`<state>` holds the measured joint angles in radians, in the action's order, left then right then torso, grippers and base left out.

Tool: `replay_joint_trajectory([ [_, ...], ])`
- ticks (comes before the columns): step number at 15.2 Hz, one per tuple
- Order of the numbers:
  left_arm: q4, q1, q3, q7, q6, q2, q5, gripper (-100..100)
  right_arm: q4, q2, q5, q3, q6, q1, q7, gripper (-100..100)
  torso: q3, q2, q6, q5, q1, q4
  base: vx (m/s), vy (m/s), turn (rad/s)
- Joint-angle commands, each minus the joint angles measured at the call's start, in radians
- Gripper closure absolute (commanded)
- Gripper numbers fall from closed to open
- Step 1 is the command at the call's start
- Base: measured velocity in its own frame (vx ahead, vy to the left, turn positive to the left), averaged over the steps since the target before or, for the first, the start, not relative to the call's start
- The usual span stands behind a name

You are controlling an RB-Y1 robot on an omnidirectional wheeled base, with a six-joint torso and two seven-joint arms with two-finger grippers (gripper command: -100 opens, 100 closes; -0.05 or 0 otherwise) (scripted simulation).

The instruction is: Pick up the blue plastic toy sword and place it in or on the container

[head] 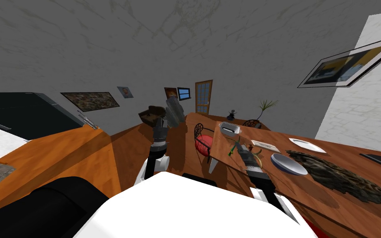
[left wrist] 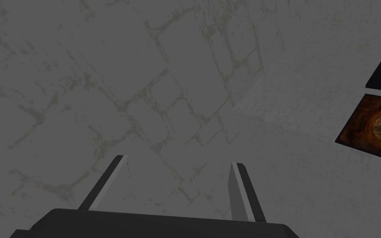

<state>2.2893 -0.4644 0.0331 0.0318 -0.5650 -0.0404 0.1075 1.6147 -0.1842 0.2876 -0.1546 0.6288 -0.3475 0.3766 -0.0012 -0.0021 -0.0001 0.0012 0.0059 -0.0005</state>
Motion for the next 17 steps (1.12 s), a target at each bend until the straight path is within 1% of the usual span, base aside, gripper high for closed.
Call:
replay_joint_trajectory([
  [1,0.0,0.0,0.0,0.0,0.0,0.0,0.0,0,-0.037,0.003,0.011,-0.01,0.006,0.007,0.041,-100,0.0,0.0,0.0,0.0,0.0,0.0,0.016,0.075,-0.014],
  [2,0.0,0.0,0.0,0.0,0.0,0.0,0.0,0,-0.069,0.008,0.024,-0.023,0.006,0.019,0.069,-100,0.0,0.0,0.0,0.0,0.0,0.0,0.014,0.078,-0.021],
  [3,0.0,0.0,0.0,0.0,0.0,0.0,0.0,0,-0.072,0.008,0.024,-0.023,0.006,0.019,0.079,-100,0.0,0.001,0.0,0.0,0.0,0.0,0.01,0.074,-0.021],
  [4,0.0,0.0,0.0,0.0,0.0,0.0,0.0,0,-0.1,0.012,0.036,-0.036,0.004,0.031,0.105,-100,0.0,0.001,0.0,0.0,0.0,0.0,0.018,0.067,-0.022],
  [5,0.0,0.0,0.0,0.0,0.0,0.0,0.0,0,-0.105,0.012,0.036,-0.036,0.004,0.031,0.117,-100,0.0,0.0,0.0,0.0,-0.001,0.0,0.022,0.06,-0.017],
  [6,0.0,0.0,0.0,0.0,0.0,0.0,0.0,0,-0.138,0.017,0.047,-0.05,0.003,0.042,0.143,-100,0.0,0.0,0.0,0.0,-0.001,0.0,0.027,0.061,-0.02],
  [7,0.0,0.0,0.0,0.0,0.0,0.0,0.0,0,-0.138,0.017,0.047,-0.05,0.003,0.042,0.155,-100,0.0,0.0,0.0,0.0,-0.001,0.0,0.026,0.053,-0.02],
  [8,0.0,0.0,0.0,0.0,0.0,0.0,0.0,0,-0.17,0.022,0.058,-0.065,0.0,0.054,0.181,-100,0.0,0.0,0.0,0.0,-0.002,0.0,0.032,0.055,-0.02],
  [9,0.0,0.0,0.0,0.0,0.0,0.0,0.0,0,-0.17,0.022,0.058,-0.065,0.0,0.054,0.193,-100,0.0,0.0,0.0,0.0,-0.002,0.0,0.036,0.052,-0.016],
  [10,0.0,0.0,0.0,0.0,0.0,0.0,0.0,0,-0.201,0.027,0.069,-0.08,-0.002,0.065,0.219,-100,0.0,-0.001,0.0,0.0,-0.002,0.0,0.037,0.054,-0.016],
  [11,0.0,0.0,0.0,0.0,0.0,0.0,0.0,0,-0.201,0.027,0.069,-0.08,-0.002,0.065,0.231,-100,-0.001,-0.001,0.0,0.0,-0.002,0.0,0.034,0.049,-0.02],
  [12,0.0,0.0,0.0,0.0,0.0,0.0,0.0,0,-0.231,0.031,0.078,-0.096,-0.005,0.076,0.26,-100,-0.001,-0.001,0.0,0.0,-0.002,0.0,0.034,0.052,-0.028],
  [13,0.0,0.0,0.0,0.0,0.0,0.0,0.0,0,-0.231,0.031,0.078,-0.096,-0.005,0.076,0.268,-100,-0.001,-0.001,0.0,0.0,-0.002,0.0,0.031,0.052,-0.02],
  [14,0.0,0.0,0.0,0.0,0.0,0.0,0.0,0,-0.26,0.033,0.087,-0.113,-0.009,0.087,0.297,-100,0.0,-0.001,0.0,0.0,-0.002,0.0,0.035,0.05,-0.021],
  [15,0.0,0.0,0.0,0.0,0.0,0.0,0.0,0,-0.26,0.033,0.087,-0.113,-0.009,0.087,0.305,-100,0.0,-0.001,0.0,0.0,-0.002,0.0,0.037,0.04,-0.018],
  [16,0.0,0.0,0.0,0.0,0.0,0.0,0.0,0,-0.287,0.036,0.095,-0.13,-0.012,0.098,0.333,-100,-0.001,-0.001,0.0,0.0,-0.003,0.0,0.041,0.037,-0.017],
  [17,0.0,0.0,0.0,0.0,0.0,0.0,0.0,0,-0.287,0.036,0.095,-0.13,-0.012,0.098,0.342,-100,-0.001,-0.001,0.0,-0.001,-0.003,0.0,0.036,0.035,-0.015],
])
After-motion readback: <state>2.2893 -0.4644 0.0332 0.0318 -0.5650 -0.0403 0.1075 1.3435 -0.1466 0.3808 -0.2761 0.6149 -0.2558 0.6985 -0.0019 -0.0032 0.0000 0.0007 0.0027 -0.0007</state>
